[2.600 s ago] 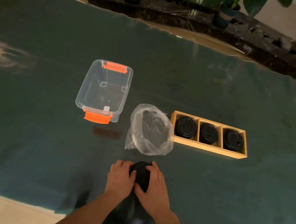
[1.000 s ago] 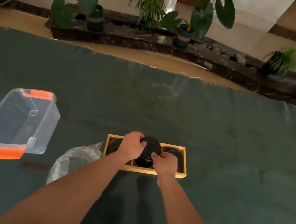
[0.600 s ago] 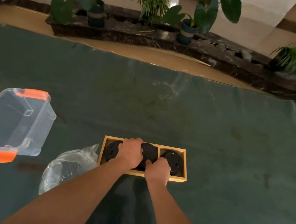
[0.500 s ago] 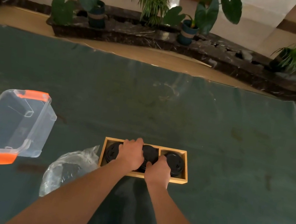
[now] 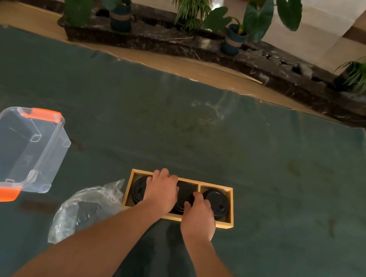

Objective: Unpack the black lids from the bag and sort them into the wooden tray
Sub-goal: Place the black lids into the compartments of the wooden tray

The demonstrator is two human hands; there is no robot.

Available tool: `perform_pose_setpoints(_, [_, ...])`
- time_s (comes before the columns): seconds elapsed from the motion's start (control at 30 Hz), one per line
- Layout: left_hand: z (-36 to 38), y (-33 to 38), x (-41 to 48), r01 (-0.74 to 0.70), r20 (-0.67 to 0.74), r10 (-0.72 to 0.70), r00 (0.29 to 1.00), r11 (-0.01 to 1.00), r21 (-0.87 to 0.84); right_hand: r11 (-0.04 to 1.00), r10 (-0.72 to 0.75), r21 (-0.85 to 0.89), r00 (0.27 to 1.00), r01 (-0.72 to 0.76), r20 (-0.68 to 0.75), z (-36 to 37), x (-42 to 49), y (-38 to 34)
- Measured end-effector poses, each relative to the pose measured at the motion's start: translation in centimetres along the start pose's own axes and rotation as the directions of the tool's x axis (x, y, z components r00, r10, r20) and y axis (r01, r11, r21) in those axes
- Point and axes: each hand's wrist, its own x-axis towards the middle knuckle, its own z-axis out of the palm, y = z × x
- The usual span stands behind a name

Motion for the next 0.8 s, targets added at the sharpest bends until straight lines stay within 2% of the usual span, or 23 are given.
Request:
perform_pose_setpoints(0.23, [0.5,0.1,-0.6,-0.045,-0.011,0.046,0.999,0.997,0.058,0.992,-0.098,-0.081,0.995,0.097,0.000,0.0,-0.3,0.8])
perform_pose_setpoints(0.37, [0.3,0.3,-0.9,-0.076,0.044,0.071,0.997,0.990,0.122,0.990,-0.103,-0.099,0.995,0.103,0.000,0.1,-0.2,1.0])
perform_pose_setpoints(0.53, [-2.0,0.6,-1.9,-0.049,0.107,0.039,0.993,0.995,0.088,0.997,-0.080,-0.003,0.996,0.080,-0.042,-0.4,-0.7,0.6])
perform_pose_setpoints(0.6, [-4.1,0.1,-3.8,-0.036,0.046,0.035,0.998,0.999,0.014,0.987,-0.107,0.105,0.989,0.118,-0.101,-0.8,-1.7,0.2])
perform_pose_setpoints(0.7, [-7.9,-2.9,-8.8,-0.007,-0.193,-0.028,0.981,0.984,-0.176,0.933,-0.224,0.264,0.969,0.243,-0.099,-1.2,-4.3,-1.1])
perform_pose_setpoints(0.8, [-10.5,-8.8,-14.7,0.057,-0.424,-0.228,0.876,0.924,-0.379,0.898,-0.339,0.314,0.940,0.309,0.045,-1.0,-7.0,-3.3])
